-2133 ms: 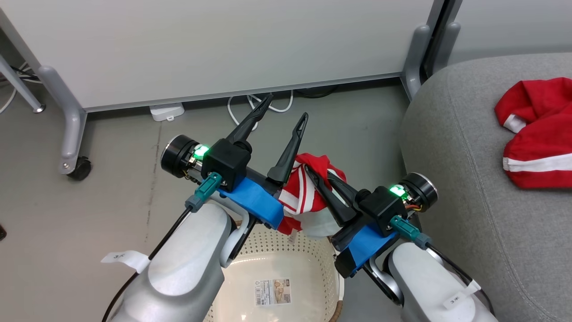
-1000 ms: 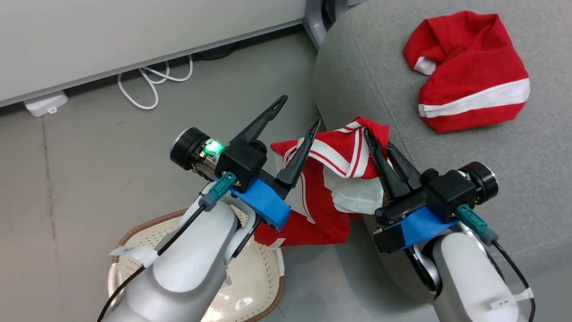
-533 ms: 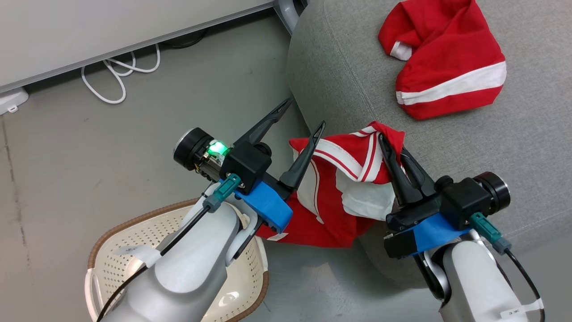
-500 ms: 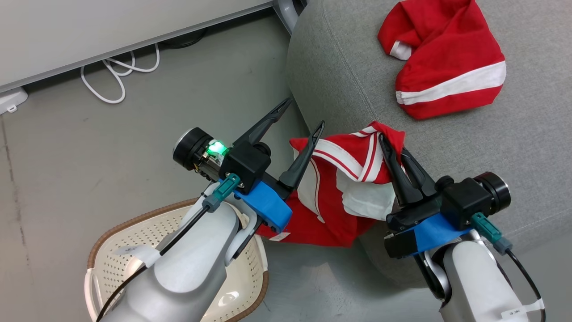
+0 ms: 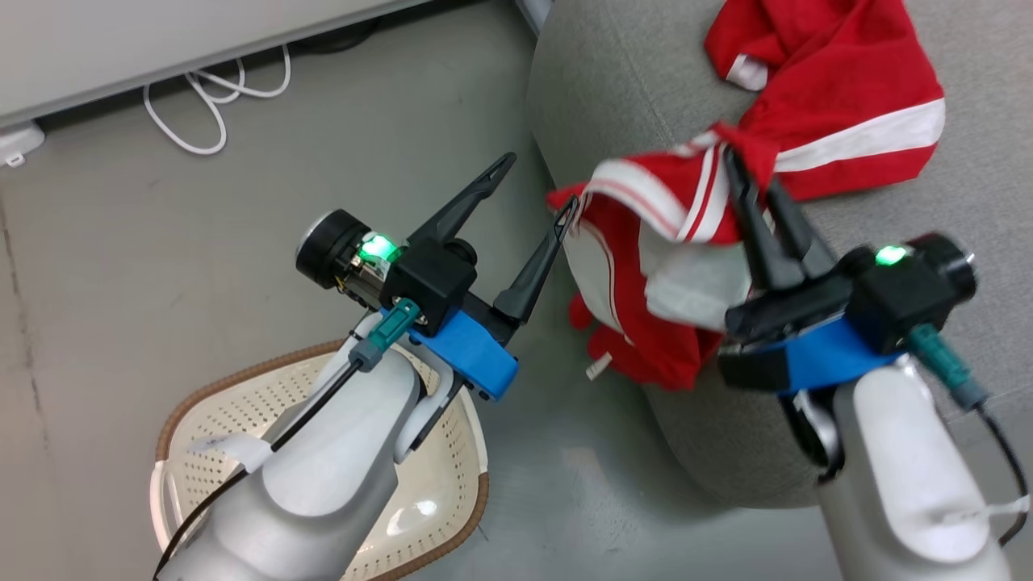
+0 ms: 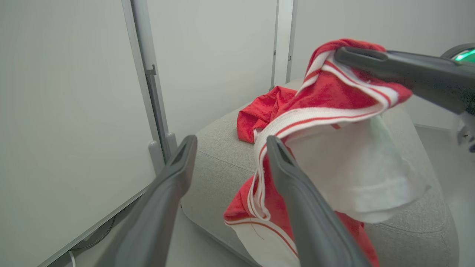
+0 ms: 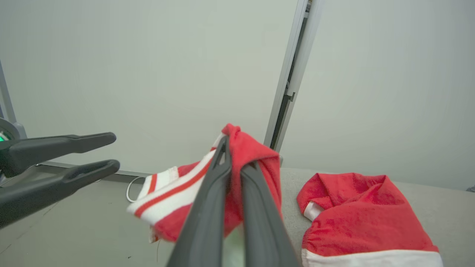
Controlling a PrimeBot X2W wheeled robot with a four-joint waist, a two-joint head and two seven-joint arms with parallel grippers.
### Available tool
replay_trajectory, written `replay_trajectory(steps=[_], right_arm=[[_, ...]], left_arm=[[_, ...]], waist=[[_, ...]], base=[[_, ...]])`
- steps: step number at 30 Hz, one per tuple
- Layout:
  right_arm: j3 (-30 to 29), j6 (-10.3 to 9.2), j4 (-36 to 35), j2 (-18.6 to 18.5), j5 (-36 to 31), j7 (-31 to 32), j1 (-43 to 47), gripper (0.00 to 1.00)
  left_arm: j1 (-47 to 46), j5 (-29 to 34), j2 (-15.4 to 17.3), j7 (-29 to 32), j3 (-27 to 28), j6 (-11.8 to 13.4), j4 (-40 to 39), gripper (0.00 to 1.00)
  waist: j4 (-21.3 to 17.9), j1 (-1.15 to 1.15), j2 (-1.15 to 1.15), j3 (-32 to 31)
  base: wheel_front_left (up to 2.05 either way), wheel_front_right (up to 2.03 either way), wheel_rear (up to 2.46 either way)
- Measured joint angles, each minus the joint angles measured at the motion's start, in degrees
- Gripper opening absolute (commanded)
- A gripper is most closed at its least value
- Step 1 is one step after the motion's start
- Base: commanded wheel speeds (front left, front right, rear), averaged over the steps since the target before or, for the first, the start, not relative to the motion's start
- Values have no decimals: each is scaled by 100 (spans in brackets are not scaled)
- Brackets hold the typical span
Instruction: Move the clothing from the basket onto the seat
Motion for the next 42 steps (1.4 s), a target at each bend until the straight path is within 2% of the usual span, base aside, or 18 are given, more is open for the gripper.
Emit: replay_trajectory(steps=[5,14,20,23,25,29,35,42], right_arm=[[-366,0,-200,-60,-42,-1,-734,0],[-1215,0,-573,-614,-7,-1,-2438,0],[-1974,0,-582,-1266,7,-2,-3537,0],[-2274,0,-288,-1770,55,-1,-4047,0],[-2468,0,-137,-2119,46,-2,-4285,0],[-2741,0,144,-2477,65,-2,-4463,0],[-2904,0,460,-2501,-7,-3,-4050,0],[-3072,0,827,-2098,12,-2,-3294,0]], left_arm=[[-155,11,81,16,25,41,-137,100],[-506,112,303,162,58,81,-415,100],[-686,201,411,232,42,86,-570,100],[-725,211,481,263,35,98,-619,100],[-748,221,512,265,27,99,-648,100],[-764,225,561,282,10,101,-681,100],[-762,224,632,307,-18,129,-761,100],[-817,224,683,383,-49,134,-862,100]], waist=[[74,0,0,291],[206,1,0,1087],[267,1,0,1671],[276,1,0,1907],[276,1,0,2031],[257,1,0,2195],[207,1,0,2294],[217,1,0,2425]], base=[[0,0,0],[0,0,0],[0,0,0],[0,0,0],[0,0,0],[0,0,0],[0,0,0],[0,0,0]])
